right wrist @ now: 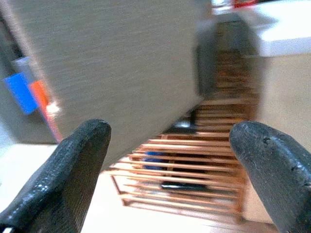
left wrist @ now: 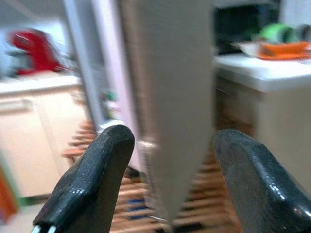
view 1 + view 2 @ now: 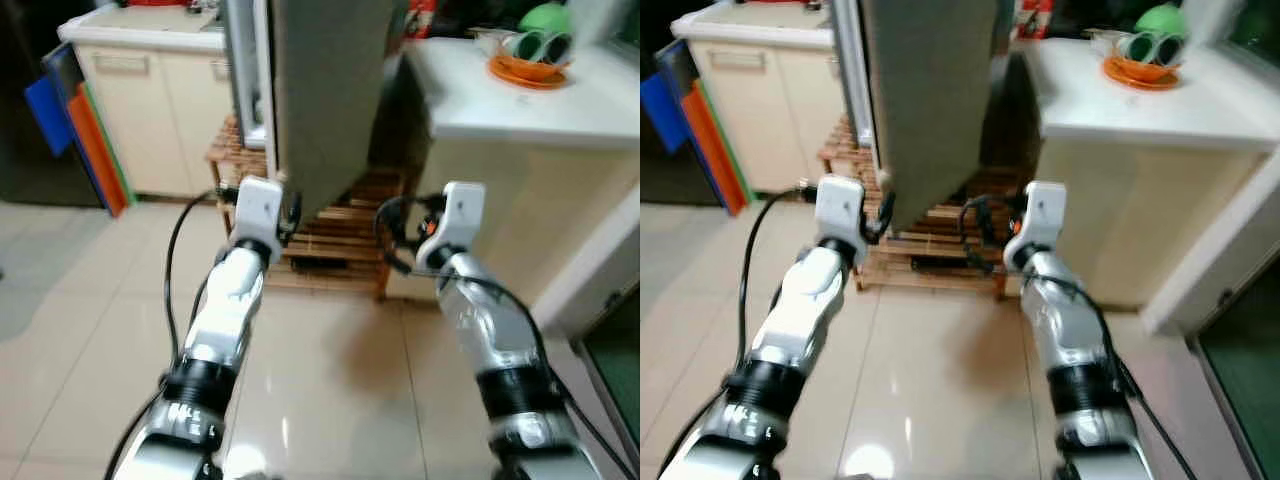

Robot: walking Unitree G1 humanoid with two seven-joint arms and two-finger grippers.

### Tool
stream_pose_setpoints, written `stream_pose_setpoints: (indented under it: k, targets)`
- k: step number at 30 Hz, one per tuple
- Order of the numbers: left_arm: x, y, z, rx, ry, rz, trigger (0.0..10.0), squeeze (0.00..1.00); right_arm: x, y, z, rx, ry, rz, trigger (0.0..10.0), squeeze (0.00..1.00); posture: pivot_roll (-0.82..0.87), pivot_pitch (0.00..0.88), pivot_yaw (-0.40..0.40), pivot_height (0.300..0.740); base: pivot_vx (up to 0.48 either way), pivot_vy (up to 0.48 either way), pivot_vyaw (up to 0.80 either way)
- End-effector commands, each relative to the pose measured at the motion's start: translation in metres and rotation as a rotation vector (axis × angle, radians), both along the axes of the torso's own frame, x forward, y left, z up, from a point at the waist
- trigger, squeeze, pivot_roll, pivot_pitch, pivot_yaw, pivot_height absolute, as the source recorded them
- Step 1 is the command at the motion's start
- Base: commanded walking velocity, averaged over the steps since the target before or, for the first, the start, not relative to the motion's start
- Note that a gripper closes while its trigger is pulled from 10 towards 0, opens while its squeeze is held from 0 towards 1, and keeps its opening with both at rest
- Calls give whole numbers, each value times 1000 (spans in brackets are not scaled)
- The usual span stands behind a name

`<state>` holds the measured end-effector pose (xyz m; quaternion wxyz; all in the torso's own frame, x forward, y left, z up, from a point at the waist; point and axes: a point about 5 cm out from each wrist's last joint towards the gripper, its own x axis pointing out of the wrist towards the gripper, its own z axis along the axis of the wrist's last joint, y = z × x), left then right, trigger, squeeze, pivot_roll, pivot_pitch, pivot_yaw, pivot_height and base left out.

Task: Restocking fridge

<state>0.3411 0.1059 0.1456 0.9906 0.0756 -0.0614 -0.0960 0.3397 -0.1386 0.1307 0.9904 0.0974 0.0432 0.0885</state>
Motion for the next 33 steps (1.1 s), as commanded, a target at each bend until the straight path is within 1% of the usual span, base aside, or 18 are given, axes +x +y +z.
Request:
stream_pose_setpoints:
  k: [1,4,15,23,28,33]
  targets:
    - [1,5,0,5,4,23,10000,0,-1,5,-1,0,2,18,10000,0,-17,0,-5,740,319,356,0]
    - [0,6,-1,-4,6,37,10000,0,-1,6,-2,0,4,22,10000,0,-14,0,-7,740,304,371,0]
    - [-2,5,1,-5,-2,33,10000,0,0,9,-2,10,5,35,10000,0,-12,0,-11,740,309,367,0]
    - [-2,6,1,-18,8,43,10000,0,1,11,-3,11,12,43,10000,0,-12,0,-14,740,437,0,0]
    - [-3,5,-1,-13,14,43,10000,0,1,12,-3,16,12,46,10000,0,-10,0,-16,740,0,0,0]
    - [-4,5,-3,-11,26,42,10000,0,2,20,4,52,-13,74,10000,0,-7,0,-16,740,0,0,0]
